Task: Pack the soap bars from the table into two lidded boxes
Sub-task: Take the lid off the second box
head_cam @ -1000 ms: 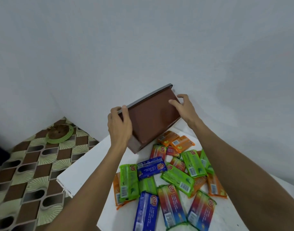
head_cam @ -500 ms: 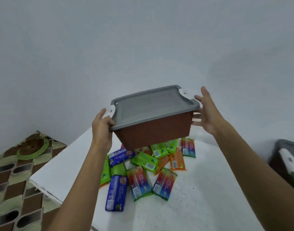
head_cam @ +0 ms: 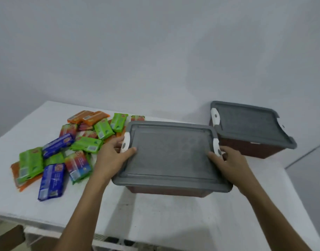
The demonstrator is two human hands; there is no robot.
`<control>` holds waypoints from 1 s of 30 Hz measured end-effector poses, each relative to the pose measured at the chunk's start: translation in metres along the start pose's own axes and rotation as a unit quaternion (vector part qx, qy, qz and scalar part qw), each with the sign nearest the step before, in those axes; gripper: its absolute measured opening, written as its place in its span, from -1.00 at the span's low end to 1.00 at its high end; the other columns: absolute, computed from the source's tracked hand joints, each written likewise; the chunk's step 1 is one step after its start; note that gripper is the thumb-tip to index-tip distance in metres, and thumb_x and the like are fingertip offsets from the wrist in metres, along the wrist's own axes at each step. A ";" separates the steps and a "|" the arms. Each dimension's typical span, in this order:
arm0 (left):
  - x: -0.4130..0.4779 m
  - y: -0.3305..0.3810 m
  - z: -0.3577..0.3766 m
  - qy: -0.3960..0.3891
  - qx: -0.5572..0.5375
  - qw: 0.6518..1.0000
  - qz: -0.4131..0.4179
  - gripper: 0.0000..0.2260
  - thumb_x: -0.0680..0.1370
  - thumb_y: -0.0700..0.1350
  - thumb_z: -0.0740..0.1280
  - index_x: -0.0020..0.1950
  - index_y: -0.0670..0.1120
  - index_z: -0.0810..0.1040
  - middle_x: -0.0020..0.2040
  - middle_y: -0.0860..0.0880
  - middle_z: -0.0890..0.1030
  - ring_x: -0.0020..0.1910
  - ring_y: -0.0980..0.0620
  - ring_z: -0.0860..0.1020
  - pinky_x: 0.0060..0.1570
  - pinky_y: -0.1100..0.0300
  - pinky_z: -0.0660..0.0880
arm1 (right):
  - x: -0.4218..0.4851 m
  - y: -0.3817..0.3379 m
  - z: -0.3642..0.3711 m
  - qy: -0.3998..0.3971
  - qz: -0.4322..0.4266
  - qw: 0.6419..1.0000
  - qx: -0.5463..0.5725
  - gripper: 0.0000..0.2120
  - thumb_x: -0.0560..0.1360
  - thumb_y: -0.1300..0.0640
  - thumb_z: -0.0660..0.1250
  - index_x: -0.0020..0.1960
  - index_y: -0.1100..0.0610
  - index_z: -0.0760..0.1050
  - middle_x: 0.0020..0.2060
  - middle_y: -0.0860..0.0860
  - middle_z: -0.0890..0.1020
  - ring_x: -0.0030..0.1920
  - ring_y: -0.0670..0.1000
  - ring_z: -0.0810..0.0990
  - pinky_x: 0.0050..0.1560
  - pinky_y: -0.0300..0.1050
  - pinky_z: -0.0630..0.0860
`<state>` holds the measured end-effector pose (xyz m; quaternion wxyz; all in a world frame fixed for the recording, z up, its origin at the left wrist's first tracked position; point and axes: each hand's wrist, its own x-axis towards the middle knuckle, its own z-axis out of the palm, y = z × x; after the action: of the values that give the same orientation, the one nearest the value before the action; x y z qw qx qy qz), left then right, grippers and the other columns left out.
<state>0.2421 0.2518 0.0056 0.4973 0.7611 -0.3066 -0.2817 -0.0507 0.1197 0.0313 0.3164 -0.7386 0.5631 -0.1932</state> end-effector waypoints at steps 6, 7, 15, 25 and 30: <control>-0.037 -0.013 0.051 0.034 0.102 0.994 0.022 -0.56 0.44 -0.01 0.49 0.29 -0.04 0.51 0.07 -0.07 0.58 -0.03 -0.04 0.56 -0.04 0.12 0.45 | -0.044 0.063 -0.013 0.049 0.007 0.999 -0.006 -0.59 0.56 -0.02 0.30 0.35 0.10 0.44 -0.23 -0.12 0.53 -0.24 -0.19 0.50 -0.22 -0.24 0.38; -0.041 -0.015 0.053 0.039 0.119 0.992 0.034 -0.59 0.46 -0.01 0.47 0.28 -0.05 0.53 0.06 -0.09 0.60 -0.06 -0.04 0.57 -0.04 0.11 0.46 | -0.048 0.070 -0.013 0.048 0.007 0.999 -0.009 -0.61 0.56 -0.01 0.29 0.34 0.11 0.45 -0.21 -0.10 0.54 -0.23 -0.16 0.51 -0.21 -0.23 0.39; -0.052 -0.023 0.048 0.022 0.125 0.989 0.070 -0.85 0.62 -0.07 0.25 -0.01 0.03 0.62 -0.17 0.15 0.65 -0.12 0.04 0.58 -0.20 0.20 0.44 | -0.064 0.100 -0.010 0.006 0.030 0.991 0.133 -0.67 0.64 -0.03 0.10 -0.13 0.11 0.51 -0.29 0.05 0.59 -0.28 0.01 0.53 -0.31 -0.23 0.42; -0.050 -0.046 0.039 0.018 0.008 1.000 0.006 -0.78 0.59 0.02 0.30 0.20 0.06 0.58 0.13 0.04 0.60 0.05 0.09 0.56 0.02 -0.05 0.57 | -0.071 0.109 -0.007 0.132 0.085 0.981 0.116 -0.72 0.60 0.01 0.23 0.29 -0.04 0.46 -0.07 -0.07 0.59 -0.14 -0.10 0.58 -0.21 -0.12 0.60; -0.059 -0.032 0.033 0.035 0.264 0.956 0.125 -0.79 0.54 0.16 0.31 0.07 0.10 0.62 -0.04 0.01 0.51 -0.21 0.13 0.53 -0.23 0.15 0.46 | -0.072 0.089 -0.009 0.127 0.039 0.989 -0.068 -0.72 0.54 -0.07 0.30 0.11 0.07 0.62 -0.30 -0.04 0.60 -0.31 -0.14 0.52 -0.30 -0.23 0.41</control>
<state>0.1858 0.2868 -0.0279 0.3205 0.8299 -0.4455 -0.0997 -0.1410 0.1717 -0.0177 0.1987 -0.7051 0.6389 -0.2347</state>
